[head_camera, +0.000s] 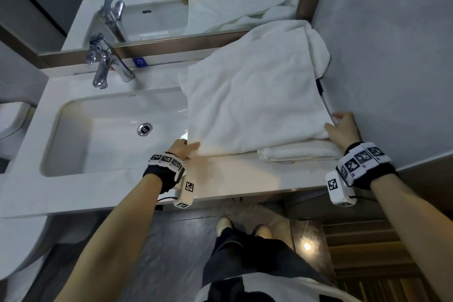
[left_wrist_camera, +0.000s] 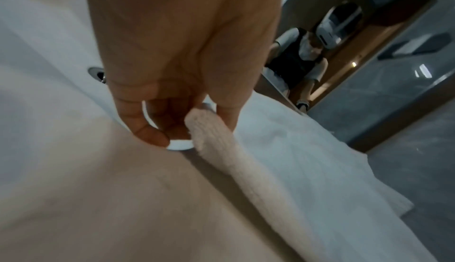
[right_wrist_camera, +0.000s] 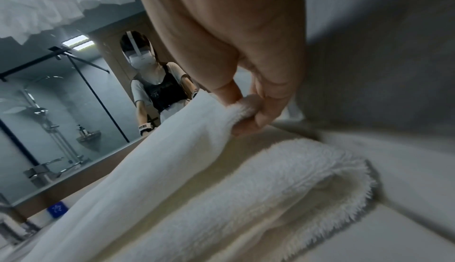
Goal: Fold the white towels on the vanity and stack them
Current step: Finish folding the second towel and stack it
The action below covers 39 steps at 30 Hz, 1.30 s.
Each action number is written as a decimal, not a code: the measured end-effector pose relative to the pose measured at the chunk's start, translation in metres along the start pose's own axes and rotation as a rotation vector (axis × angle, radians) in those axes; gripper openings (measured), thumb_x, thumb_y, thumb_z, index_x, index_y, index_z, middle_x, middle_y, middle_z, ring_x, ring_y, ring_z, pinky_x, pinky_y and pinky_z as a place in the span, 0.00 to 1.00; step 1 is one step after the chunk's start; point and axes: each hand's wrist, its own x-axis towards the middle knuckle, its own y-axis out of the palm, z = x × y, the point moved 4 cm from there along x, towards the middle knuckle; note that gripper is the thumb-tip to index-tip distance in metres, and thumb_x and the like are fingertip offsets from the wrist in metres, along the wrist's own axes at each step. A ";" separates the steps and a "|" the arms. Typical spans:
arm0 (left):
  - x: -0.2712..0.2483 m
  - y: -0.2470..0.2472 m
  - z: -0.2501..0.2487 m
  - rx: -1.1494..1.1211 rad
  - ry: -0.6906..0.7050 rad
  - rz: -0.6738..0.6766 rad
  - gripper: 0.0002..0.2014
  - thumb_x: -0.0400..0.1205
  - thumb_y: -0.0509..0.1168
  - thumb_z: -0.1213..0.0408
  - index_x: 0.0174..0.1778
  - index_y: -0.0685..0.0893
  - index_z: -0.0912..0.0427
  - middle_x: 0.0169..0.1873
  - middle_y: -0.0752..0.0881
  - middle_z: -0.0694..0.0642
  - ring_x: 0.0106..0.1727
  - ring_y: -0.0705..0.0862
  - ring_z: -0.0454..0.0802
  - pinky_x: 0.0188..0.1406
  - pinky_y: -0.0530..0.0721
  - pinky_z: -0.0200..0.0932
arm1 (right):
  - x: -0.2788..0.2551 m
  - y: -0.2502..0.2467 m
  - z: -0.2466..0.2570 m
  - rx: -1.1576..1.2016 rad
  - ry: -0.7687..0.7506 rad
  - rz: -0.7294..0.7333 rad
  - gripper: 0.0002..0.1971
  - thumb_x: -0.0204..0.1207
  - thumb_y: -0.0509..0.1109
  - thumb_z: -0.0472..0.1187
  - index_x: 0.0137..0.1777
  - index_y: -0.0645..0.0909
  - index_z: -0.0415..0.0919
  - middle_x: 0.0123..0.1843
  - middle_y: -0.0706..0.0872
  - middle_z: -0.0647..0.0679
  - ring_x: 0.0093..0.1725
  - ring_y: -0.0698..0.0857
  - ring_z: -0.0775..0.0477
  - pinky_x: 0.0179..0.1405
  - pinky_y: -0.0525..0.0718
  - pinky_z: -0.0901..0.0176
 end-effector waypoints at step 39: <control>0.065 -0.073 -0.117 -0.185 0.479 -0.480 0.15 0.89 0.47 0.62 0.36 0.68 0.59 0.31 0.69 0.49 0.40 0.69 0.49 0.42 0.68 0.41 | 0.073 0.008 0.156 0.131 -0.430 -0.227 0.17 0.84 0.58 0.43 0.61 0.72 0.27 0.61 0.81 0.30 0.58 0.80 0.36 0.44 0.67 0.61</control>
